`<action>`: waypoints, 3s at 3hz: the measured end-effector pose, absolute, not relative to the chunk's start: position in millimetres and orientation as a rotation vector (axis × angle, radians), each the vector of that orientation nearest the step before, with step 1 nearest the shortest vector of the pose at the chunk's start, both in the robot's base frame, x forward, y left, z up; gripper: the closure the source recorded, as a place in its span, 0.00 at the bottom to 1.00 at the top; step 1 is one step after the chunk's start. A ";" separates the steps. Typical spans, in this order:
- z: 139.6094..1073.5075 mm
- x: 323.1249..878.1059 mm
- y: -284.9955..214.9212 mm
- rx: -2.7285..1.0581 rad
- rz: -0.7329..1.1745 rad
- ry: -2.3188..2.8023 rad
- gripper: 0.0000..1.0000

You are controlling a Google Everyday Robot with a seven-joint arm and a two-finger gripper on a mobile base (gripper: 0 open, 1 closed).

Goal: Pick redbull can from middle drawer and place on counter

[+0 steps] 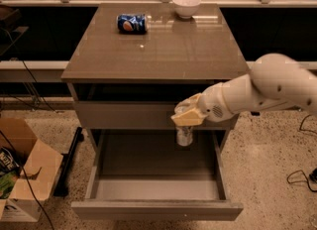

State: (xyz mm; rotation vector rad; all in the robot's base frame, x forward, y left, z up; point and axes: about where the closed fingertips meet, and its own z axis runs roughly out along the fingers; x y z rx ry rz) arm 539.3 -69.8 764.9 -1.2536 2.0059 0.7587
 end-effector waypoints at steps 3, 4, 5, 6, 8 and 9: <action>921.5 582.7 -107.5 -1.455 0.391 1.958 1.00; 931.2 594.4 -105.3 -1.455 0.312 1.951 1.00; 954.9 615.9 -100.8 -1.469 0.171 1.913 1.00; 971.1 639.2 -87.8 -1.483 0.135 1.843 1.00; 953.0 699.8 -28.9 -1.449 0.223 1.665 1.00; 942.9 721.4 -13.9 -1.414 0.223 1.631 1.00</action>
Offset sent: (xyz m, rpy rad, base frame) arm 0.0665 -0.0549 0.2164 -0.3757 -0.2845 0.0470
